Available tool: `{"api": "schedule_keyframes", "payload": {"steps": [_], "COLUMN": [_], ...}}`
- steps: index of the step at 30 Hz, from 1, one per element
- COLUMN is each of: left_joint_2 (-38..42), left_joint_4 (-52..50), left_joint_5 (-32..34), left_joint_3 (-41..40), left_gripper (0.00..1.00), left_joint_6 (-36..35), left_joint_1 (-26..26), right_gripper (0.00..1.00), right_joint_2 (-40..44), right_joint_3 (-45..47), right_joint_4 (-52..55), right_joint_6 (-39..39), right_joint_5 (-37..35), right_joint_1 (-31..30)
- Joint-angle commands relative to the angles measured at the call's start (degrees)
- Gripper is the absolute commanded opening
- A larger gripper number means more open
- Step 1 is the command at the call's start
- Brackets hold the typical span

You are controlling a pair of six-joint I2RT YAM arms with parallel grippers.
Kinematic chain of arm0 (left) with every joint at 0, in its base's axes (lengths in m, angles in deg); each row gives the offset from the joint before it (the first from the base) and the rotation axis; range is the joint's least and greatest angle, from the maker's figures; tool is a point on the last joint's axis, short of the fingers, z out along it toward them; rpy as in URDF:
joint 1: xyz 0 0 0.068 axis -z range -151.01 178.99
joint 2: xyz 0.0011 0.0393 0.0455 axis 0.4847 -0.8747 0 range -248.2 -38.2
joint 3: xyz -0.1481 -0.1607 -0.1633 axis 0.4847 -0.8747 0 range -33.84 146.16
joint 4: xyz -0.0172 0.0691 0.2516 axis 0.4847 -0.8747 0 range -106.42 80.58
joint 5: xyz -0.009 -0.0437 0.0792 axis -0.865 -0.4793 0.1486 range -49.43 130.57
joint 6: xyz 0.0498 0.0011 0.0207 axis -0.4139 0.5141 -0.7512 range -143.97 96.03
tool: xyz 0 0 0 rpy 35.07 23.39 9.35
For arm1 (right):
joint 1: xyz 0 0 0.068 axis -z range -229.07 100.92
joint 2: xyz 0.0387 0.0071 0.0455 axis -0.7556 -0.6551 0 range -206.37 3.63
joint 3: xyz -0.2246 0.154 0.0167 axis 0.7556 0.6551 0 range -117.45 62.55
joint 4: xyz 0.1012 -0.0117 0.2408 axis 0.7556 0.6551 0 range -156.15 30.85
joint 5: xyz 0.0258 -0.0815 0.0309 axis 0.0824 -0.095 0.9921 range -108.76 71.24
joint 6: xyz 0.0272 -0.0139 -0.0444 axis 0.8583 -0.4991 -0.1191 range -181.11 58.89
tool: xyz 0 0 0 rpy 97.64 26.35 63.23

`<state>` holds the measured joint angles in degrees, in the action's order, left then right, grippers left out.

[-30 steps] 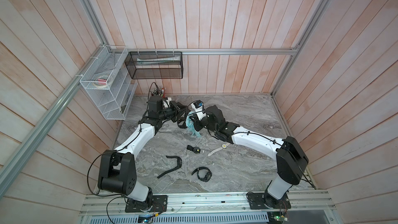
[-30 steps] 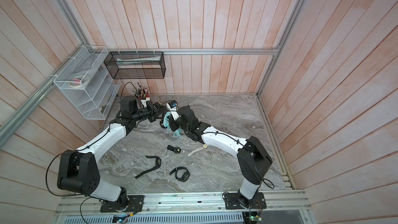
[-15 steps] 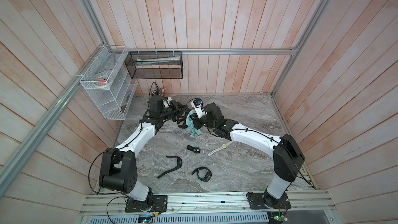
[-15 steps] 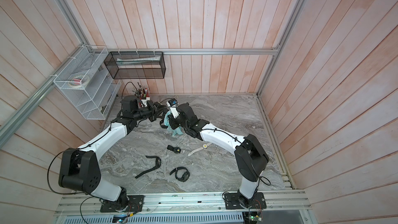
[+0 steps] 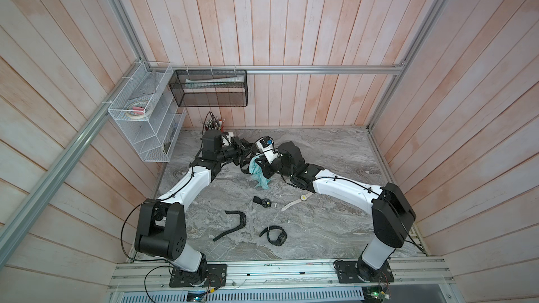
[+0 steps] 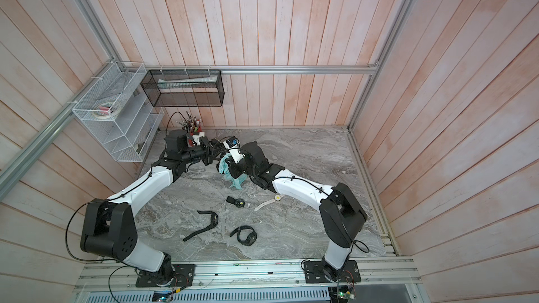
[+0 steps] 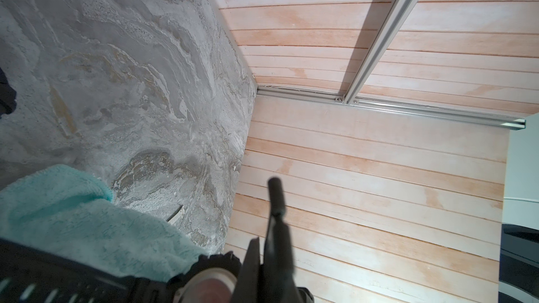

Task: Wipe the watch dial
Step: Wipe the dirt from the watch dial.

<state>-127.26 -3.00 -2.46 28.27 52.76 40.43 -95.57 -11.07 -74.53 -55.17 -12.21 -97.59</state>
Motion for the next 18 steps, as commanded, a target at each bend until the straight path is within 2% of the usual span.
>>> {"api": "schedule_keyframes", "payload": {"steps": [1, 7, 10, 18], "left_joint_2": [1.8, 3.0, 2.8, 1.0], "left_joint_4": [-0.5, -0.9, -2.0, -1.3], "left_joint_5": [-3.4, -3.5, -3.5, -4.0], "left_joint_3": [-2.7, -3.5, -2.8, 1.3], "left_gripper": [0.02, 0.02, 0.01, 0.01], "left_joint_6": [0.7, 0.4, -0.5, 0.3], "left_joint_1": [2.2, 2.2, 2.2, 1.8], "right_gripper": [0.0, 0.0, 0.0, 0.0], "right_joint_2": [1.4, 0.3, 0.3, -3.2], "right_joint_3": [-1.5, -1.6, -0.5, -3.7], "right_joint_4": [-6.7, -4.7, -5.4, 2.3], "right_joint_6": [1.5, 4.6, 5.5, -0.1], "right_joint_5": [-4.7, -8.9, -8.4, -4.7], "right_joint_1": [-0.3, 1.5, 2.2, 0.5]}}
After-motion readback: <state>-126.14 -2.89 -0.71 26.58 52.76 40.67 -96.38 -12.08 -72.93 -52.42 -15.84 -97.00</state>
